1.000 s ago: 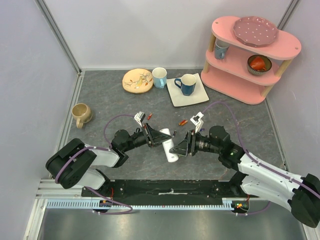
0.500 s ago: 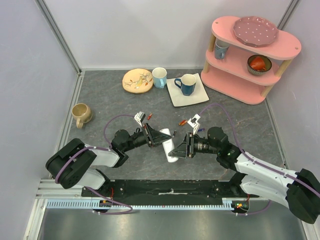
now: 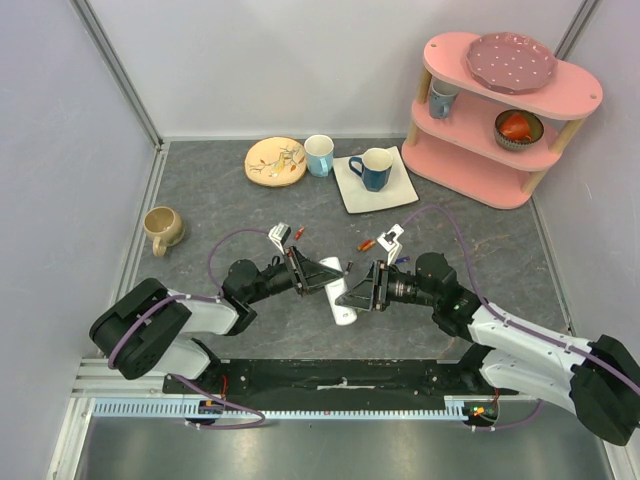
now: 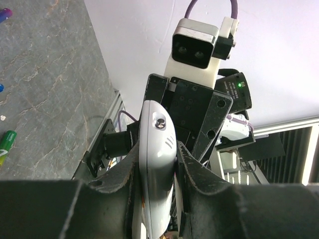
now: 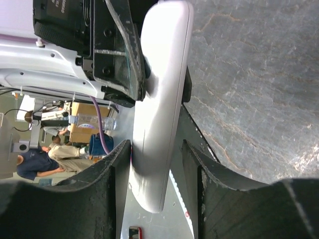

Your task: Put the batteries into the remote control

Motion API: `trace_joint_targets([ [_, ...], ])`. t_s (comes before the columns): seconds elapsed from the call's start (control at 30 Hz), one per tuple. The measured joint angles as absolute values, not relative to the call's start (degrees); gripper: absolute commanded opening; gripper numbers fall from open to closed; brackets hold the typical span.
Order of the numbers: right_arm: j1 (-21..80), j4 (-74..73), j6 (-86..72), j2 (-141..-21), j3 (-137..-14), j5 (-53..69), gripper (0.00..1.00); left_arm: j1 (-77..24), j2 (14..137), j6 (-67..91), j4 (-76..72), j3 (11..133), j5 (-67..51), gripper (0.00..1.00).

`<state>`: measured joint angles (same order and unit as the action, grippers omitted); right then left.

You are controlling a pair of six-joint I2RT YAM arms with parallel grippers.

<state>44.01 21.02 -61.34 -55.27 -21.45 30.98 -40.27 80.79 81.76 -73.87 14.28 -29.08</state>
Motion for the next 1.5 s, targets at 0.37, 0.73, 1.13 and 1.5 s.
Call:
trace_joint_targets([
  [0.37, 44.0, 27.3, -63.8, -58.6, -21.5, 31.3, 0.32, -40.6, 80.4, 81.7, -73.8, 14.3, -29.1, 0.02],
  [0.73, 43.8, 23.6, -62.8, -56.7, -22.4, 32.1, 0.0, -40.7, 80.1, 80.0, -75.0, 14.8, -30.3, 0.38],
  [1.13, 43.6, -0.1, -47.6, -50.5, -31.8, 30.8, 0.0, -36.4, 78.6, 80.8, -75.1, 16.8, -30.6, 0.91],
  [1.5, 42.4, -38.4, -31.4, -66.5, -59.2, -27.5, 0.0, -32.6, 56.7, 70.8, -41.9, 17.3, -25.5, 0.77],
])
